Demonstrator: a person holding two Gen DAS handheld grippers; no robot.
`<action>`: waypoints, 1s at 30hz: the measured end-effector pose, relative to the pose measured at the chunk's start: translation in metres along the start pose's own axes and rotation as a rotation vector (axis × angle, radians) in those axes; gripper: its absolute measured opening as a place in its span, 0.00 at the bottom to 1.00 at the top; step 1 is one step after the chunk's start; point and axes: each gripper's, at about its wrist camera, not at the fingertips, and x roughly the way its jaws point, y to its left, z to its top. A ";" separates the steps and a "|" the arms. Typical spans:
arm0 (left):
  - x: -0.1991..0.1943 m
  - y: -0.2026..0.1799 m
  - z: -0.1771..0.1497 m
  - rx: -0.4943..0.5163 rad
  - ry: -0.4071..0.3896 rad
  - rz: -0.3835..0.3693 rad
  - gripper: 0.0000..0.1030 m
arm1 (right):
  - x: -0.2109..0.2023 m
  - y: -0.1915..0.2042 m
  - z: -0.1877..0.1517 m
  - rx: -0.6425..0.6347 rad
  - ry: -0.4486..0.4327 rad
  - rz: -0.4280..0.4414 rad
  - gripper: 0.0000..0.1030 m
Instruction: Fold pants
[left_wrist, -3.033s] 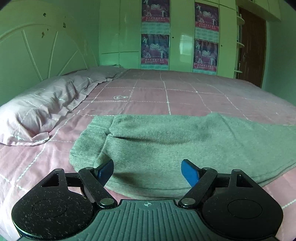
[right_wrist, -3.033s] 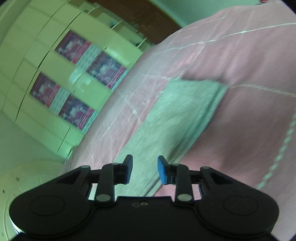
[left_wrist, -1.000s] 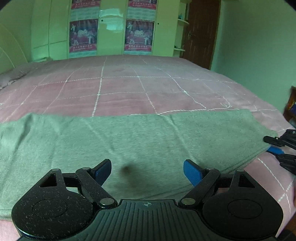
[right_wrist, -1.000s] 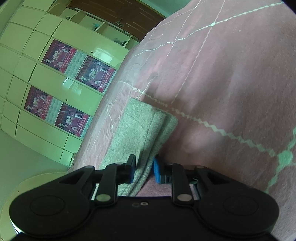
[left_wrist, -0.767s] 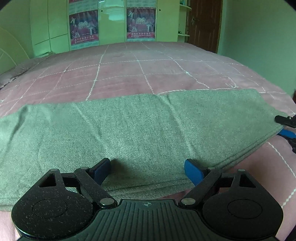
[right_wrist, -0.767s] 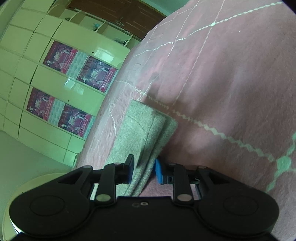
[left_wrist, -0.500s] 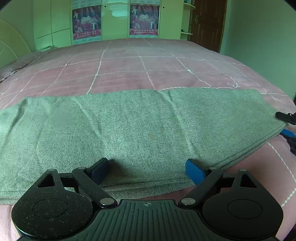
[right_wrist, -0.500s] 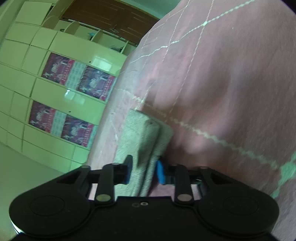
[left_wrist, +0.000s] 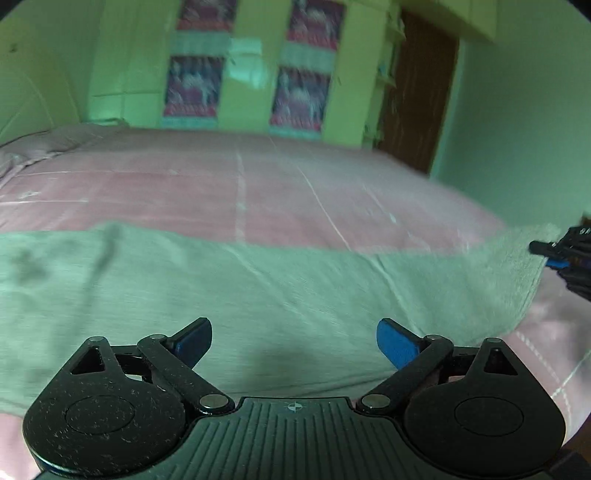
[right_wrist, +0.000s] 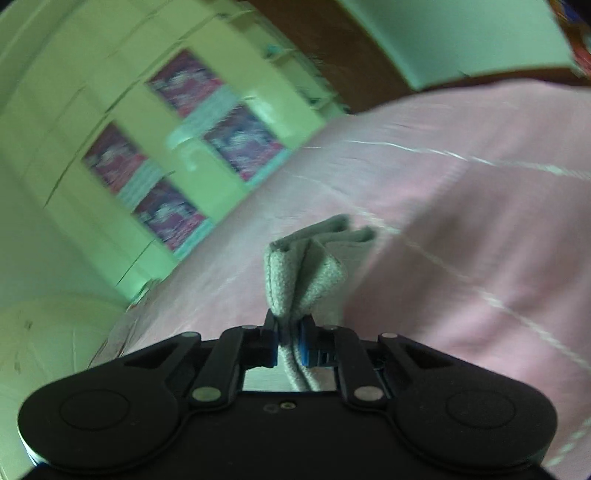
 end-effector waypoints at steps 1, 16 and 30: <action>-0.014 0.025 0.001 -0.019 -0.017 0.015 0.93 | 0.003 0.023 -0.004 -0.049 0.001 0.022 0.02; -0.111 0.224 -0.041 -0.227 -0.114 0.334 0.93 | 0.081 0.233 -0.214 -0.542 0.477 0.402 0.14; 0.037 0.111 -0.001 0.078 0.123 0.242 0.93 | 0.054 0.096 -0.126 -0.217 0.305 0.034 0.07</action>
